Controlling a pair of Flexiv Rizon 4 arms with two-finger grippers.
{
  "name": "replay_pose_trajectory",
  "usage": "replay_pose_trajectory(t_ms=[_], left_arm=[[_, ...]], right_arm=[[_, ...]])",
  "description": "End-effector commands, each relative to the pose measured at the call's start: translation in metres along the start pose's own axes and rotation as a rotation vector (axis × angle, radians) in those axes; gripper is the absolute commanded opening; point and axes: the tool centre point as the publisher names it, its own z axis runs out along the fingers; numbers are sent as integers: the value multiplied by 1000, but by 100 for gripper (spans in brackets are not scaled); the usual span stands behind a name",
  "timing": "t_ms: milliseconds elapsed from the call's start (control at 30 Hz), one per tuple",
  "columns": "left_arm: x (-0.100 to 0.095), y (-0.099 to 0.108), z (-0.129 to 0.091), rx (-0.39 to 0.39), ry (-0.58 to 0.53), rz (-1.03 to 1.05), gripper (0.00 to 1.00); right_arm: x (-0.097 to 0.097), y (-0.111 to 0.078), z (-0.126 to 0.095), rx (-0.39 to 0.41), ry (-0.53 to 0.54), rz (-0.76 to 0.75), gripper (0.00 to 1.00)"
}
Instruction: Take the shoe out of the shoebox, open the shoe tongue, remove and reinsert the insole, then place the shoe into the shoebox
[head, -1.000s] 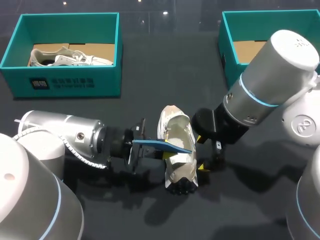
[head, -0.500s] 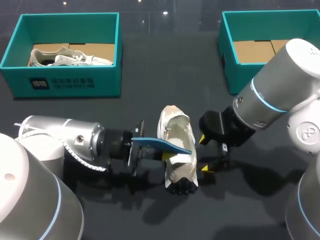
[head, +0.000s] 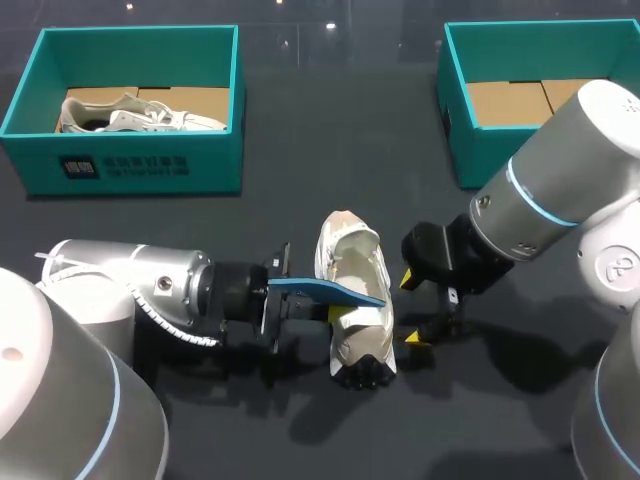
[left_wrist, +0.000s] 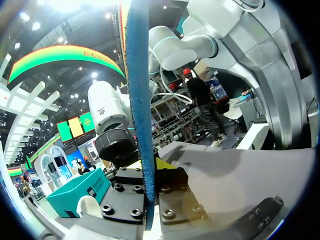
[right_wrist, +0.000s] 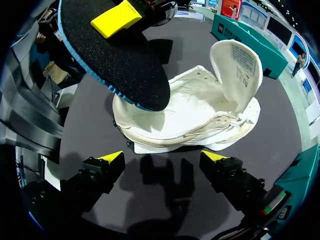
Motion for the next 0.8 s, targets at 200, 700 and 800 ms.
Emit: replay_pose_trajectory(t_ms=[200, 700, 800], left_arm=[[-3, 16, 15, 14, -13, -16, 0], [-6, 20, 15, -33, -76, -33, 0], [-5, 20, 14, -53, -95, -31, 0]], right_arm=[[2, 0, 0, 1, -4, 0, 100], [2, 0, 0, 1, -4, 0, 100], [2, 0, 0, 1, -4, 0, 100]])
